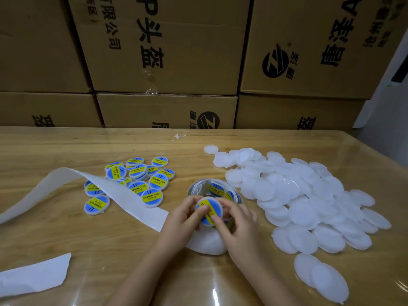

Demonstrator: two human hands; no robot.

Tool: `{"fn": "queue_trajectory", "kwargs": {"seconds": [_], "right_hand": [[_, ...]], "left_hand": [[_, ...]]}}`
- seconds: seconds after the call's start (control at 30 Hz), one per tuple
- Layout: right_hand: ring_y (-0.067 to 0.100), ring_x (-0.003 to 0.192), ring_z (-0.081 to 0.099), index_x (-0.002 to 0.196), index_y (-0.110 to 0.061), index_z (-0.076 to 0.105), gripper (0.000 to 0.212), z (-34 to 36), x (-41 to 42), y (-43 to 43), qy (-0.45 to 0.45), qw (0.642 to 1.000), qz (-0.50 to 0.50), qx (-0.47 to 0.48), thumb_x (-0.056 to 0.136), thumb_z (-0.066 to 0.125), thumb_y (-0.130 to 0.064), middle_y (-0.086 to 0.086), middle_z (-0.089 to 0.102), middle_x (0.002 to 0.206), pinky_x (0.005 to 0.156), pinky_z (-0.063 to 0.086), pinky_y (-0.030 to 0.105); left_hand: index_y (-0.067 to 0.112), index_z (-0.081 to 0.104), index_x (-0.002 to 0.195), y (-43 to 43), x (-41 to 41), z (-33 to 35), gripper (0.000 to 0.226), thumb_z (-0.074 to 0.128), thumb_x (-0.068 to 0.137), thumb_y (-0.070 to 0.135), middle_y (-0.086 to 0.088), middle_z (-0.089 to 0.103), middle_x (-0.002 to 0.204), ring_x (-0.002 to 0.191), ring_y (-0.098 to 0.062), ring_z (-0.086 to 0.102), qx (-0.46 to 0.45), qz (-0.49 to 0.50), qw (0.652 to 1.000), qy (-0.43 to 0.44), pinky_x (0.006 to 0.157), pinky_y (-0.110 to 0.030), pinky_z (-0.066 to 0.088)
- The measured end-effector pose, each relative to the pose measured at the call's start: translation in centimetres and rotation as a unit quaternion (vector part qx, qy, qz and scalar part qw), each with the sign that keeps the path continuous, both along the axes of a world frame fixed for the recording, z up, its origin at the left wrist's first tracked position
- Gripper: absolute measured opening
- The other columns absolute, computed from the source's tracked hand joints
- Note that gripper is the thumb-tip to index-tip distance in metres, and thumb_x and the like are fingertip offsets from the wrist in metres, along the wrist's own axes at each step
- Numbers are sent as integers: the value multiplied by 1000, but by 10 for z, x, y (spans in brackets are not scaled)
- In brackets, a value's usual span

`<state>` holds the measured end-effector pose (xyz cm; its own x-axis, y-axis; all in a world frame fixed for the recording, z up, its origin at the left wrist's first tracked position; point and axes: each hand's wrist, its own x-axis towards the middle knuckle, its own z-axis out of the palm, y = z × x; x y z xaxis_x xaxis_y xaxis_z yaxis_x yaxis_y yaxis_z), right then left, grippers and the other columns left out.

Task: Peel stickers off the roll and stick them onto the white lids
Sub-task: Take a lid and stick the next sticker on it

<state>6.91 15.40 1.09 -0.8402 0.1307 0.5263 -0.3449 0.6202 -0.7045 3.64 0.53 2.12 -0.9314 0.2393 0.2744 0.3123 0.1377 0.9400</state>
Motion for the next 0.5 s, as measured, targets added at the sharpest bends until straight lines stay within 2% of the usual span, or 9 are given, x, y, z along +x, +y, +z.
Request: {"fn": "queue_trajectory", "kwargs": {"seconds": [0.03,0.1,0.17,0.23,0.27,0.37,0.43,0.5], "right_hand": [[5,90,53,109,-47,57,27,0,0,0,0,1000,3,29,82,56,-47,-19,59,83,93,29,17],[3,86,54,111,-36,62,29,-2,-1,1,21,997,12,79,83,55,-41,-20,61,84,92,31,27],[5,91,54,111,-30,64,31,-1,-2,2,45,994,7,102,84,53,-41,-19,61,94,90,32,31],[9,100,53,112,-28,64,34,-2,-2,5,59,989,-16,136,84,51,-43,-15,60,106,93,31,33],[10,103,52,113,-28,64,36,-2,-1,6,55,985,-24,164,84,51,-45,-15,61,108,97,29,35],[9,101,56,102,-29,66,32,-4,-1,9,32,974,-22,225,84,48,-49,-20,64,96,104,24,42],[10,91,59,83,-29,66,24,-4,-3,11,46,969,-26,239,84,50,-46,-19,63,81,102,25,42],[10,82,56,70,-28,61,21,-5,-4,13,63,969,-35,238,83,52,-43,-19,60,71,102,26,41]], "left_hand": [[26,63,97,-3,-1,-2,14,58,87,34,10,65,74,61,-5,54,-14,12,1000,7,58,-22,47],[30,64,98,-10,-5,-5,11,56,91,27,9,66,77,60,-6,54,-32,52,998,25,55,-24,47],[33,64,93,-19,-10,-5,18,52,95,19,14,66,77,61,0,55,-33,114,992,44,53,-19,46],[37,62,85,-30,-18,-3,24,52,96,18,17,66,75,63,3,58,-48,191,979,53,59,-13,46],[37,60,83,-36,-23,-2,24,52,96,19,15,66,73,63,1,59,-59,231,970,46,64,-17,47],[28,59,84,-52,-39,-6,18,48,97,27,6,63,73,75,-19,60,-105,318,942,-6,74,-41,51],[20,60,89,-59,-49,-9,20,45,98,29,-2,62,77,81,-26,58,-140,332,932,-31,75,-41,48],[15,60,95,-65,-60,-7,22,44,98,30,-4,61,80,82,-25,55,-175,340,923,-41,69,-35,39]]}}
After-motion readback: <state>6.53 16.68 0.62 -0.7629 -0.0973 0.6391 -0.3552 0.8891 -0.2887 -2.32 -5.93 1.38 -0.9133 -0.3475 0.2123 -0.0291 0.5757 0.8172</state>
